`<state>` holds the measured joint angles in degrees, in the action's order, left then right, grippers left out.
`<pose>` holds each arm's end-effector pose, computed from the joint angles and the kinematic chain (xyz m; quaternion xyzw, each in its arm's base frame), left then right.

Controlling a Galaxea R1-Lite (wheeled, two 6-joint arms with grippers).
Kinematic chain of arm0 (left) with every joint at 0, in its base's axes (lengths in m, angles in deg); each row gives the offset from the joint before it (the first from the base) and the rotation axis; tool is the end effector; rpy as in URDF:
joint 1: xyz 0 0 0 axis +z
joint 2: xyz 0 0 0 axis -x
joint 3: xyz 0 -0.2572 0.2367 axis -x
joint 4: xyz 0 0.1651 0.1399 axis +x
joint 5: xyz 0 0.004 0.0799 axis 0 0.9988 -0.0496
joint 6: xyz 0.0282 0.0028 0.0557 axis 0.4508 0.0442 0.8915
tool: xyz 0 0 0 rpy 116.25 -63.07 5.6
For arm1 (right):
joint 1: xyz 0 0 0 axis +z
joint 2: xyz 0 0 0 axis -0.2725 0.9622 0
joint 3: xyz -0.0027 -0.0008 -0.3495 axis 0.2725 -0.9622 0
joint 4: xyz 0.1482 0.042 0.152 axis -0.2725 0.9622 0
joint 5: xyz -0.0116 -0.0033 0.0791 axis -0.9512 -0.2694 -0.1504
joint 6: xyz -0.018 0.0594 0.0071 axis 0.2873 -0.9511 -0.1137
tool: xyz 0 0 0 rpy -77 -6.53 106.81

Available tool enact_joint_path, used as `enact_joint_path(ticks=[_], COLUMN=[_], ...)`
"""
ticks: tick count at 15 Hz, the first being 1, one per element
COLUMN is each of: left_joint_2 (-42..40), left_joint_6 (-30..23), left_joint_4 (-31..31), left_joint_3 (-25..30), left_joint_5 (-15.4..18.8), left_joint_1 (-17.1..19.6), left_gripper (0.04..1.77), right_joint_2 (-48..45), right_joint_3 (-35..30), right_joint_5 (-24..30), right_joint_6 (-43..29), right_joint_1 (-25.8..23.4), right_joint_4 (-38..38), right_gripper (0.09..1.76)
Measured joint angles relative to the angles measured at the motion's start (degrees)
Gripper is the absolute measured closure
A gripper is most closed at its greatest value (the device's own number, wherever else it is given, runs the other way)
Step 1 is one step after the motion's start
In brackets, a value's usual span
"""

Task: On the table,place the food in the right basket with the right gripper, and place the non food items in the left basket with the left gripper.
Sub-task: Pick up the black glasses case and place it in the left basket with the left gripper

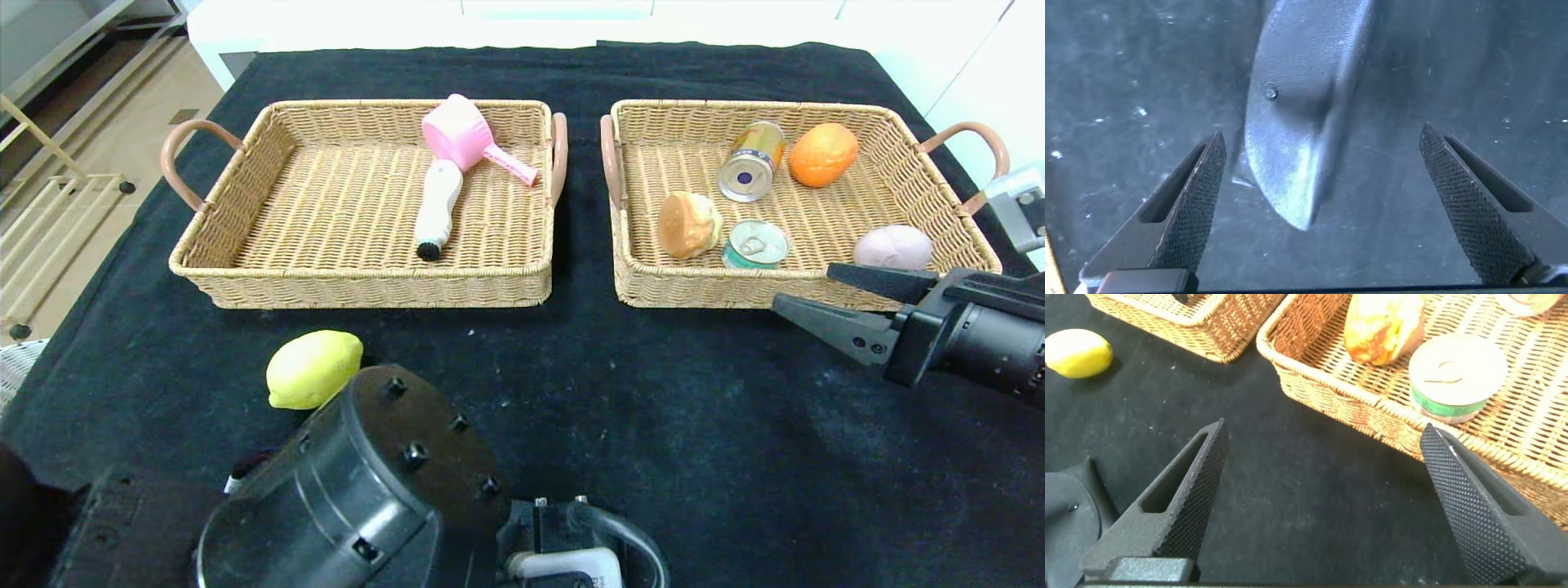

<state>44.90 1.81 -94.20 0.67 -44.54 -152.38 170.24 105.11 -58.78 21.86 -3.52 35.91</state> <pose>0.1490 -0.2437 0.2183 0.5173 0.2235 -0.4253 0.7082 0.2709 0.0856 0.2635 0.0010 0.0203 0.3165 0.9484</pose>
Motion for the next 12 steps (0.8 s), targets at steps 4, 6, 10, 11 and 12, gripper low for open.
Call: enact_joint_path(ticks=[4, 6, 10, 11, 12], left_joint_2=[1.79, 2.34, 3.3, 3.55, 3.74], left_joint_6=[-0.06, -0.02, 0.0, 0.0, 0.0], left_joint_4=[-0.01, -0.15, -0.09, -0.04, -0.06], left_joint_3=[-0.17, 0.0, 0.88, 0.91, 0.96], left_joint_5=[-0.3, -0.3, -0.33, -0.33, -0.4], left_joint_1=[-0.18, -0.21, -0.63, -0.71, -0.74], left_gripper=[0.09, 0.09, 0.09, 0.09, 0.09], right_joint_2=[-0.09, -0.13, -0.28, -0.28, -0.28], right_joint_3=[0.0, -0.05, -0.07, -0.07, -0.07], right_joint_5=[0.11, 0.11, 0.09, 0.09, 0.09], right_joint_6=[0.02, 0.0, 0.0, 0.05, 0.0], right_joint_1=[0.0, -0.05, 0.0, -0.02, -0.06], right_joint_4=[-0.17, -0.15, -0.11, -0.11, -0.15], right_gripper=[0.14, 0.14, 0.14, 0.14, 0.14])
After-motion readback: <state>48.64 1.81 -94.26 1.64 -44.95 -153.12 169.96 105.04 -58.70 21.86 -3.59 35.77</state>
